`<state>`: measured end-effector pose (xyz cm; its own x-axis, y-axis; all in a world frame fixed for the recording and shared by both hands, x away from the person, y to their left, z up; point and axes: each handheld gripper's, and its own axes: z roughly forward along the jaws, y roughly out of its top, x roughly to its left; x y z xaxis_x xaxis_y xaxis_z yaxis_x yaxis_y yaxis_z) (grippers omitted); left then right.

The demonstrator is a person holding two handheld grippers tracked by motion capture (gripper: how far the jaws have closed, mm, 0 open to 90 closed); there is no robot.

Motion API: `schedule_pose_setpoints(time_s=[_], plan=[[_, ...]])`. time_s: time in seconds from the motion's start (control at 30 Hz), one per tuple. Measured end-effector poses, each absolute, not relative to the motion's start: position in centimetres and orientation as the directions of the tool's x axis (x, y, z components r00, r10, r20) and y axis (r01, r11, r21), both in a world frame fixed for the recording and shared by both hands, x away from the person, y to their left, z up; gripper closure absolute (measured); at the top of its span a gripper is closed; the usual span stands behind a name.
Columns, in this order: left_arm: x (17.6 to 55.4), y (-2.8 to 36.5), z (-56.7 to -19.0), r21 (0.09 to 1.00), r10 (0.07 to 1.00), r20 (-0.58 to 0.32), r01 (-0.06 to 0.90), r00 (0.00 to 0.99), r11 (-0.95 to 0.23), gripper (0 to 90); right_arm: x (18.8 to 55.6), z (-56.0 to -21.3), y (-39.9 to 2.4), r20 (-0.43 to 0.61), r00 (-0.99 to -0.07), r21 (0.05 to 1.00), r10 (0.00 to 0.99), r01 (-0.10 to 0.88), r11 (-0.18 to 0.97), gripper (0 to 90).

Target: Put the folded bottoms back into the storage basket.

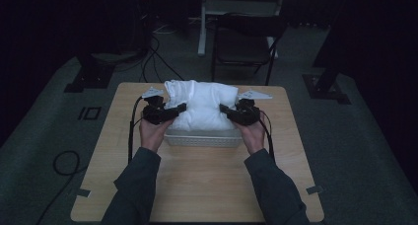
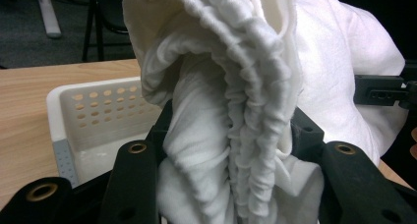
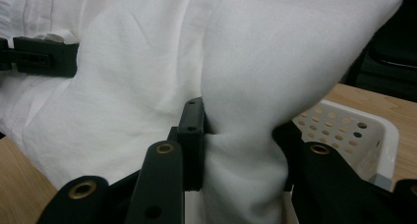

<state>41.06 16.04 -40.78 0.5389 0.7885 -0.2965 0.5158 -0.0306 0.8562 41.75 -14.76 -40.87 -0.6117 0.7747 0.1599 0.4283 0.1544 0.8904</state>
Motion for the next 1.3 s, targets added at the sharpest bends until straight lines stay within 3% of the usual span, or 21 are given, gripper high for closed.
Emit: schedule_pose_setpoints(time_s=[1.3], plan=[[43.5, 15.5, -43.3, 0.814, 0.809, -0.334, 0.581, 0.483, -0.010, 53.2, 44.1, -43.0, -14.0, 0.143, -0.557, 0.854, 0.818, 0.487, 0.182, 67.5]])
